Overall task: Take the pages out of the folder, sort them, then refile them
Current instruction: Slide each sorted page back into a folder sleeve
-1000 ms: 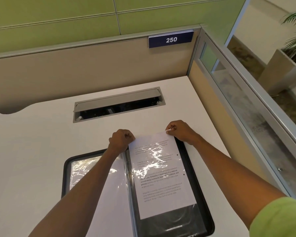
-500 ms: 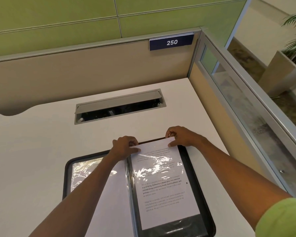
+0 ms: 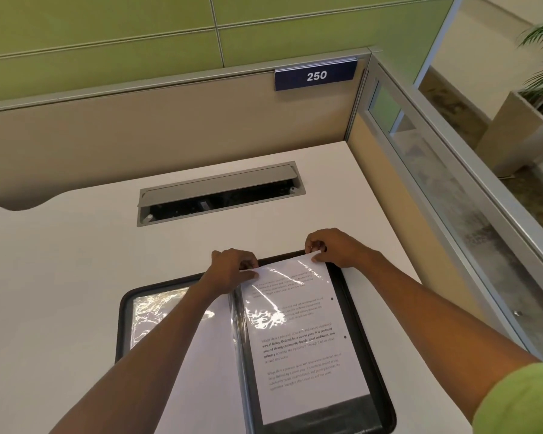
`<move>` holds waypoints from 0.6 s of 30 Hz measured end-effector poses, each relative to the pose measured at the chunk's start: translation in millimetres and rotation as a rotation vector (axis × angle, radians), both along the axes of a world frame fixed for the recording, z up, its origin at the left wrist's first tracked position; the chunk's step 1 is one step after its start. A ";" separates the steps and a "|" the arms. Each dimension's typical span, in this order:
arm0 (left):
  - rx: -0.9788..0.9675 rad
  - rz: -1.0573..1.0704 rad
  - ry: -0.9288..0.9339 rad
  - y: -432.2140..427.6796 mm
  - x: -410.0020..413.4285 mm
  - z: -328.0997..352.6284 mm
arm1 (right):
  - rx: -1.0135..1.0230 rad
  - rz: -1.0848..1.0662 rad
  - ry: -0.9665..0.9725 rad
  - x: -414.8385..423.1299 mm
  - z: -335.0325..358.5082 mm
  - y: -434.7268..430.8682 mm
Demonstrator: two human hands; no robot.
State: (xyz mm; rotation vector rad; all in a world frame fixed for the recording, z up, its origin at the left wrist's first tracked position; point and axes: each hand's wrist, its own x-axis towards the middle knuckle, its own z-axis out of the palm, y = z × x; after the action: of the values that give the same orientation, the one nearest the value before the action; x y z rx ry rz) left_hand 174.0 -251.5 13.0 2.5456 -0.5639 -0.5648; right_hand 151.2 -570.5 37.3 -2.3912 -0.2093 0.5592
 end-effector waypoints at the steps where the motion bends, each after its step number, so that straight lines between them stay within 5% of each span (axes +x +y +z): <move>1: 0.002 0.001 -0.014 -0.6 -0.3 -0.1 | 0.001 0.005 -0.011 0.5 0.6 0.5; 18: -0.009 -0.044 -0.062 -8.5 -5.4 1.1 | -0.207 0.152 -0.080 -0.9 2.1 3.0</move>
State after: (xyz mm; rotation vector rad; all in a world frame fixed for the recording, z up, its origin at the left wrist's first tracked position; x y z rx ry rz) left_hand 168.6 -260.0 14.2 2.5555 -0.6448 -0.4988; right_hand 150.2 -567.4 39.4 -2.6165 -0.3874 0.5801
